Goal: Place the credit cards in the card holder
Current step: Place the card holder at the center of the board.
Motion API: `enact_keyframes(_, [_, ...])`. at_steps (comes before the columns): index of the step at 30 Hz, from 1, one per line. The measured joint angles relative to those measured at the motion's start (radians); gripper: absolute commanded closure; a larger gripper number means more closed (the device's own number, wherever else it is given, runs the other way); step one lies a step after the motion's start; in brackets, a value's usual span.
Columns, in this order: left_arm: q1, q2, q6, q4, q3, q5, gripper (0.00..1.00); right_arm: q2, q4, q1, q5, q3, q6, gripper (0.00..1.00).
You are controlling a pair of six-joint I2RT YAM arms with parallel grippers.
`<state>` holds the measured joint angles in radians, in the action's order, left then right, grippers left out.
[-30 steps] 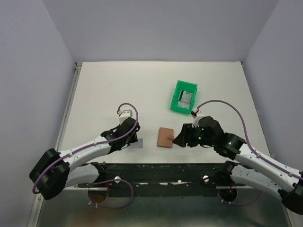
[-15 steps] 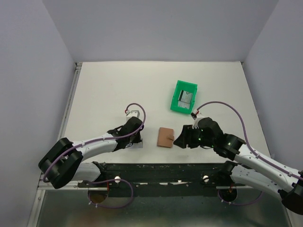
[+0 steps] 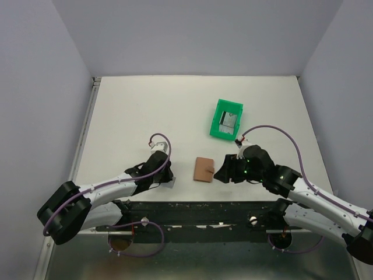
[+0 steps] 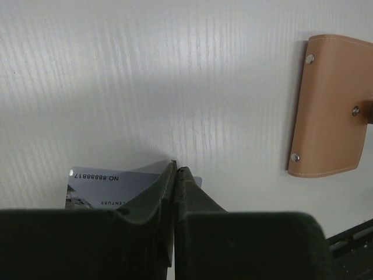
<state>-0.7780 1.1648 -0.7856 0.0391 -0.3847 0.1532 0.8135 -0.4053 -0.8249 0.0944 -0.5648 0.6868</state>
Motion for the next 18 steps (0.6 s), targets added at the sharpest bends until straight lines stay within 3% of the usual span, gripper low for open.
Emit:
enact_keyframes(13, [-0.045,-0.233,-0.11,0.162,0.086,-0.015,0.87,0.011,0.0,0.0,0.0,0.0,0.001,0.36])
enact_keyframes(18, [-0.049,-0.32,-0.117,0.26,0.062,-0.008,0.62,0.011,0.001,0.0,0.0,0.001,0.001,0.36])
